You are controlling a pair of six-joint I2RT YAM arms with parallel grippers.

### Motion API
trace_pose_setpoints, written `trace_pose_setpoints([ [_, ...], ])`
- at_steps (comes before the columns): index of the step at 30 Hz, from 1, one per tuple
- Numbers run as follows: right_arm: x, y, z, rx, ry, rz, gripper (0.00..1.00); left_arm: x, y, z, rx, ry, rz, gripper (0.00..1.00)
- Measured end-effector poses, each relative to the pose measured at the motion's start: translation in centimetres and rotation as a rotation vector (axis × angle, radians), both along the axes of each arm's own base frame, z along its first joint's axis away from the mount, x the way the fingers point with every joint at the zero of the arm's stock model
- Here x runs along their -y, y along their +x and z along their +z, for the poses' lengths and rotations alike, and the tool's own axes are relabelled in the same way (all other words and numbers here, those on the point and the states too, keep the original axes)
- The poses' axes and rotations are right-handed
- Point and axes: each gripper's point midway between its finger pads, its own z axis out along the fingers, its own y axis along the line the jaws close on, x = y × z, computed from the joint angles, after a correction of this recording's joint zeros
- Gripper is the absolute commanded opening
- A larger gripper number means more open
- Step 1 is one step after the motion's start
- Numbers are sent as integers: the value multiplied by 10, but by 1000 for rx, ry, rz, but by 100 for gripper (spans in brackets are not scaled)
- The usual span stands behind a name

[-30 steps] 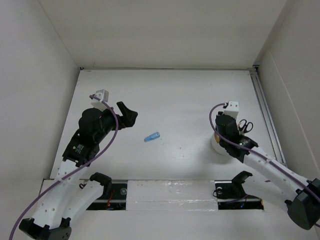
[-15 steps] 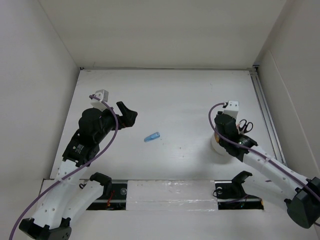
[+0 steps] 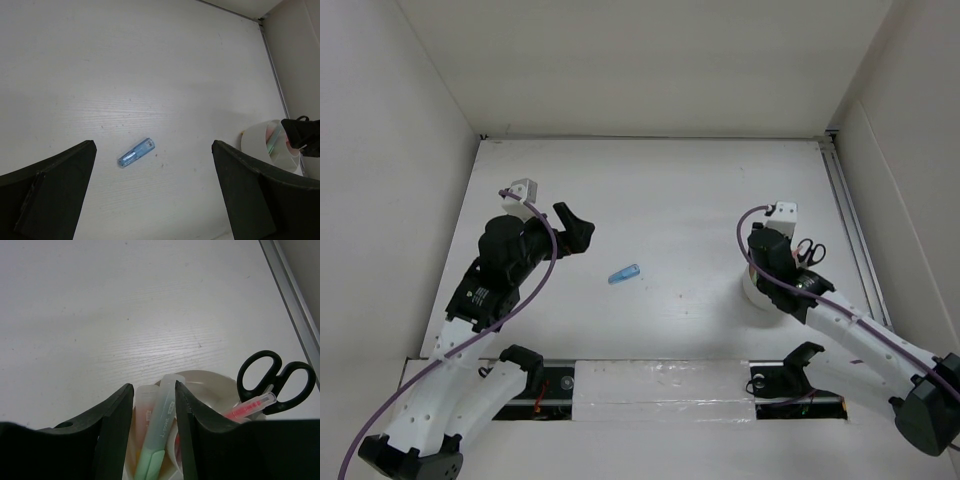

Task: Sort the stationery into containers
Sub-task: Place the pen in the storage box, then pick up the stationery from the center of the board.

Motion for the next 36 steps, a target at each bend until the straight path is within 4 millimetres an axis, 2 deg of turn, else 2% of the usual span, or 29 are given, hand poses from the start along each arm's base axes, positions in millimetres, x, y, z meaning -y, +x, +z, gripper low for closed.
trace_pose_setpoints([
  [5, -7, -2, 3, 11, 2, 23, 46, -1, 1, -1, -2, 3, 6, 100],
  [7, -9, -4, 8, 28, 13, 35, 59, -1, 2, -3, -8, 6, 8, 100],
  [10, -15, -5, 21, 63, 38, 54, 73, 0, 5, -8, -26, 14, 10, 100],
  [12, -20, -5, 36, 96, 64, 69, 94, 1, 8, -13, -44, 23, 13, 100],
  [13, -23, -4, 45, 115, 80, 76, 100, 1, 10, -16, -54, 27, 14, 100],
  [17, -39, 0, 93, 192, 157, 108, 100, 7, 15, -29, -96, 54, -12, 100],
  [21, -55, -5, 121, 197, 214, 141, 100, 22, 23, -55, -180, 83, -86, 100],
  [23, -62, -10, 135, 193, 245, 167, 100, 27, 27, -75, -247, 103, -113, 100],
  [28, -77, -32, 155, 169, 312, 278, 97, 35, 31, -112, -374, 149, -153, 100],
  [32, -76, -58, 167, 173, 371, 391, 97, 43, 36, -137, -458, 207, -187, 100],
  [36, -73, -82, 186, 217, 435, 499, 97, 51, 30, -161, -530, 238, -259, 100],
])
